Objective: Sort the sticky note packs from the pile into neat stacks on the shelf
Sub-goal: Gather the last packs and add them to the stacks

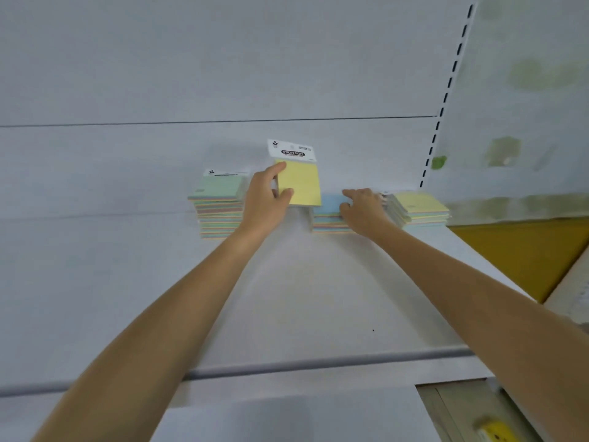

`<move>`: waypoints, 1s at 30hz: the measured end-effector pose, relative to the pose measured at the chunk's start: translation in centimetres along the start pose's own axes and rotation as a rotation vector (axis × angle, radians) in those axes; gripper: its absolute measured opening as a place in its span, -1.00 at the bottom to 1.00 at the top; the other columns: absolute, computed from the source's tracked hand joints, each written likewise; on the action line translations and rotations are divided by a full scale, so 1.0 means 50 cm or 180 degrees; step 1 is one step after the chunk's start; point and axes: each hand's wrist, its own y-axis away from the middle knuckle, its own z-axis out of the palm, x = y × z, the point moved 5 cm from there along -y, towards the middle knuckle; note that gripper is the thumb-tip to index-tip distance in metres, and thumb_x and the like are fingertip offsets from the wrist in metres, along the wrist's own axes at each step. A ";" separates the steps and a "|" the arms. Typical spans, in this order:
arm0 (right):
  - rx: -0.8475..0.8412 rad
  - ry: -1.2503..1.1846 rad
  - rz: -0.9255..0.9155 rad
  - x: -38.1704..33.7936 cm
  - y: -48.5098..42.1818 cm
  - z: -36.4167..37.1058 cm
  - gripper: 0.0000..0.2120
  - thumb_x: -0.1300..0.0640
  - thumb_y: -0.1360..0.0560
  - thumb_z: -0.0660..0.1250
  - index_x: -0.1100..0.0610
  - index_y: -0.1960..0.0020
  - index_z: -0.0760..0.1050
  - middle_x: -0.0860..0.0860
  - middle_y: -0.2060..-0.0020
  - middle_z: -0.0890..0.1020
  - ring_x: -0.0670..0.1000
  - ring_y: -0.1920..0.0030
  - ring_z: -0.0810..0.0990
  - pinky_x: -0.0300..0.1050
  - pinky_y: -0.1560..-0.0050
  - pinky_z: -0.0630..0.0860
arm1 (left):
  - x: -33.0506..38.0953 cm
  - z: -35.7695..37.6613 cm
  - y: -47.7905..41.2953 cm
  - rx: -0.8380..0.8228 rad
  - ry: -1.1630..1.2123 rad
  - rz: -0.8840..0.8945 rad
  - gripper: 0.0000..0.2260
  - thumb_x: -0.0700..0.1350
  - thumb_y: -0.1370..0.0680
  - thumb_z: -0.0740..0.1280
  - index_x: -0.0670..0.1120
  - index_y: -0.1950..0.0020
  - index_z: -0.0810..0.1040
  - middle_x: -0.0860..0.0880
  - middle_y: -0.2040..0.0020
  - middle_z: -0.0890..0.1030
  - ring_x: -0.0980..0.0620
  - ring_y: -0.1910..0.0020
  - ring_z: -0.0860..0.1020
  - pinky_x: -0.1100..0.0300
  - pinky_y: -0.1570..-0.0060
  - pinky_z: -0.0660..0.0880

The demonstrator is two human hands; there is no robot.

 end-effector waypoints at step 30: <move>-0.0562 0.0570 -0.0605 0.153 0.119 -0.033 -0.39 -0.24 -0.48 0.13 0.13 -0.37 0.29 -0.01 -0.42 0.27 0.00 -0.45 0.11 -0.01 -0.37 0.21 | 0.129 0.429 -0.049 -0.1677 -0.1806 0.0624 -0.57 0.12 -0.57 0.12 -0.14 -0.30 0.40 -0.21 -0.31 0.41 -0.19 -0.30 0.36 -0.01 -0.26 0.36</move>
